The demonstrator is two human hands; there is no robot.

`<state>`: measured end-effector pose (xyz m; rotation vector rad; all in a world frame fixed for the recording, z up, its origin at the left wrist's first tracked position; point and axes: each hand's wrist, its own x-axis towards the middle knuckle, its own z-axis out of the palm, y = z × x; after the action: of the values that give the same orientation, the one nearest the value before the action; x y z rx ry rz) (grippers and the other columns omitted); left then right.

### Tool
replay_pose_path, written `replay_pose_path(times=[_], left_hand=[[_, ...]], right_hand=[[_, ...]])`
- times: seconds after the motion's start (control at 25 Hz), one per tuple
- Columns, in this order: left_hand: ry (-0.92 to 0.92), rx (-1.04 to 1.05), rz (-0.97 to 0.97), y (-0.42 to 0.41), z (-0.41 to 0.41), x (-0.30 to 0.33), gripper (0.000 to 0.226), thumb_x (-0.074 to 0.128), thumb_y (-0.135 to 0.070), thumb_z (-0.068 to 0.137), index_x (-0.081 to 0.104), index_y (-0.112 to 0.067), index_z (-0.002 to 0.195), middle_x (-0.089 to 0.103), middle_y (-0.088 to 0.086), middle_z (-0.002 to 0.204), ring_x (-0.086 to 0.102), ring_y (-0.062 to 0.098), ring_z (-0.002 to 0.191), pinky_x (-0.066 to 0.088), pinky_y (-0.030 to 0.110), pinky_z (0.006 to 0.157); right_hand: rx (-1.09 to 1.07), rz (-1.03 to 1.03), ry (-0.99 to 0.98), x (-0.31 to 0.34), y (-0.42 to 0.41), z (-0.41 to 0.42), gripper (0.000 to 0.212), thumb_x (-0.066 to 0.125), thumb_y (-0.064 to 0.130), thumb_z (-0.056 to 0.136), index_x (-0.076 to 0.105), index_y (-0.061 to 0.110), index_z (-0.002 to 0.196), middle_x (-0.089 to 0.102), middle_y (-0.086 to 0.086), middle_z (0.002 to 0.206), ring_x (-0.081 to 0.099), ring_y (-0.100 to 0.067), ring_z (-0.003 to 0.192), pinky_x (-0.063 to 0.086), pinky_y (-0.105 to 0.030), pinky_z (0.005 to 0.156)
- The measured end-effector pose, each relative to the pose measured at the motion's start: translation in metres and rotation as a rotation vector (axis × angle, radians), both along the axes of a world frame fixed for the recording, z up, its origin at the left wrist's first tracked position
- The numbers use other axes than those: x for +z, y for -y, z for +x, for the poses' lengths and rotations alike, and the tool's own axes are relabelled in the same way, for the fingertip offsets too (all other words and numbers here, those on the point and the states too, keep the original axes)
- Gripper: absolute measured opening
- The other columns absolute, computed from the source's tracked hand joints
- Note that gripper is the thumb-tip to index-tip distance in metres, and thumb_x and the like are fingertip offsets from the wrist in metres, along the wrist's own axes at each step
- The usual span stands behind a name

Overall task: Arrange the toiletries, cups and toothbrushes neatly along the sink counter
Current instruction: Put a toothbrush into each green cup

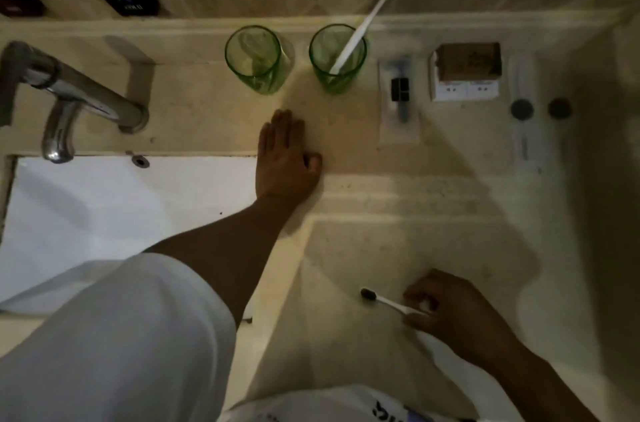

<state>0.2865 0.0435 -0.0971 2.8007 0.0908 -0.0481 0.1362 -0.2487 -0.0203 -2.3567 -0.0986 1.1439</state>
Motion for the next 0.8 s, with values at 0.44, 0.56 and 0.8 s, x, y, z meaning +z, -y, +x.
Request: replay_pose_path(times=[0.44,0.56,0.8], left_hand=[[0.064,0.016,0.003,-0.004,0.004,0.0,0.068,0.05,-0.035,0.085,0.044,-0.002,0.145,0.035,0.02,0.159,0.025,0.03,0.15,0.013,0.049,0.125],[0.091,0.013,-0.005,-0.003,0.003,-0.001,0.069,0.055,-0.035,0.083,0.047,-0.002,0.143,0.036,0.02,0.158,0.026,0.03,0.15,0.014,0.049,0.125],[0.046,0.012,0.018,-0.005,0.005,-0.002,0.073,0.053,-0.041,0.086,0.04,-0.008,0.149,0.029,0.015,0.162,0.012,0.024,0.154,0.007,0.045,0.126]], right_hand=[[-0.195,-0.052,0.231,0.004,-0.037,0.054,0.012,0.071,0.035,0.087,0.061,0.032,0.082,0.062,0.012,0.075,0.057,-0.001,0.067,0.041,-0.015,0.057],[-0.348,0.12,0.372,0.023,-0.064,0.113,0.011,0.075,0.031,0.084,0.065,0.034,0.085,0.064,0.019,0.074,0.06,0.012,0.07,0.041,-0.001,0.059],[-0.66,0.724,0.44,0.053,-0.141,0.225,0.005,0.075,0.012,0.084,0.072,0.009,0.082,0.075,-0.006,0.069,0.07,-0.02,0.062,0.059,-0.034,0.064]])
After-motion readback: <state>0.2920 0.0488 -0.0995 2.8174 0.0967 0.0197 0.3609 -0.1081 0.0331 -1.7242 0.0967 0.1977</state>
